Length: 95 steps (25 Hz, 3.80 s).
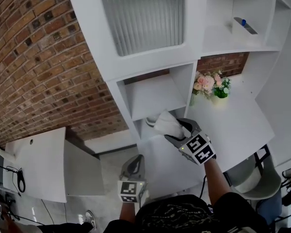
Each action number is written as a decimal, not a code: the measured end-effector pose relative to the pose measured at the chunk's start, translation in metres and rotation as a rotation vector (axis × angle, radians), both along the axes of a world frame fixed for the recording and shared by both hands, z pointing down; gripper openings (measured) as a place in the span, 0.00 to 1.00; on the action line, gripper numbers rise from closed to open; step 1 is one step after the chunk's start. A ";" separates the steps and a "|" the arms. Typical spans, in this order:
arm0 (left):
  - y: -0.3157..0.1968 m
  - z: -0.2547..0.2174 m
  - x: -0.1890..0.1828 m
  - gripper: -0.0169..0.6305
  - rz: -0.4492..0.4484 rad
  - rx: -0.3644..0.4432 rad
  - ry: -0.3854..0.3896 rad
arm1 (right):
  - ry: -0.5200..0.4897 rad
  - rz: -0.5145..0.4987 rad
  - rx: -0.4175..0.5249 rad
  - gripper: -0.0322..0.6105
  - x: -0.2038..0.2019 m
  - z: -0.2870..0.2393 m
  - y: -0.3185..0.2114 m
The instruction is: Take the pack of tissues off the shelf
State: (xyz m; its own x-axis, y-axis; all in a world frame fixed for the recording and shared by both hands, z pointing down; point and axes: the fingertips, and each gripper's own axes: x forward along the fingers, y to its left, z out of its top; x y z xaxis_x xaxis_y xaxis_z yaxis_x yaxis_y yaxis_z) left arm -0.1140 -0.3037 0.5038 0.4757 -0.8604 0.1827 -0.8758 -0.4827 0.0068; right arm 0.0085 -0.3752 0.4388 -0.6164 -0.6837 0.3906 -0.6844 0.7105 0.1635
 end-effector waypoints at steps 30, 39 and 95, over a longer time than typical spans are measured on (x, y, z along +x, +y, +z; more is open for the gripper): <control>0.022 0.024 0.031 0.04 0.005 -0.050 0.007 | 0.032 0.073 -0.098 0.51 0.047 0.059 0.042; 0.028 0.026 0.036 0.04 -0.009 -0.054 0.007 | 0.022 0.084 -0.164 0.51 0.054 0.085 0.054; 0.036 0.045 0.053 0.04 -0.038 -0.086 -0.029 | 0.136 0.201 -0.333 0.51 0.094 0.230 0.089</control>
State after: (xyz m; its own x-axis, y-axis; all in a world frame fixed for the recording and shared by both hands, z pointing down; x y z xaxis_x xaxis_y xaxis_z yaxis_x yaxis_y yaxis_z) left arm -0.0613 -0.2682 0.5487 0.4366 -0.8582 0.2700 -0.8938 -0.4480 0.0214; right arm 0.1024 -0.2858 0.6686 -0.4110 -0.6078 0.6794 -0.8032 0.5940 0.0454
